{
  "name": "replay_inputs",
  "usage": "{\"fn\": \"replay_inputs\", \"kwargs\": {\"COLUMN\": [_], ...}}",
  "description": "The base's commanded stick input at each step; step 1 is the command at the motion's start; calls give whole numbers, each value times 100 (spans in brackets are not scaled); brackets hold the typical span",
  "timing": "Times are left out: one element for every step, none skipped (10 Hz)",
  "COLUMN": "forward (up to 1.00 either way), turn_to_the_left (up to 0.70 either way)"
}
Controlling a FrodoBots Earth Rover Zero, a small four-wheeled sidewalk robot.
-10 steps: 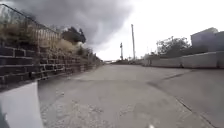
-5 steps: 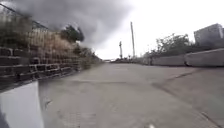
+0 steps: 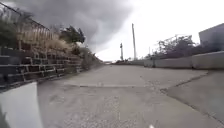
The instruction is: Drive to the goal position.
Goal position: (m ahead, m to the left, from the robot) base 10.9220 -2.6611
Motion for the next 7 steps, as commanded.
{"fn": "replay_inputs", "kwargs": {"forward": [85, 85, 85, 85, 85, 85, 85], "turn_to_the_left": [0, 0, 0, 0, 0, 0, 0]}}
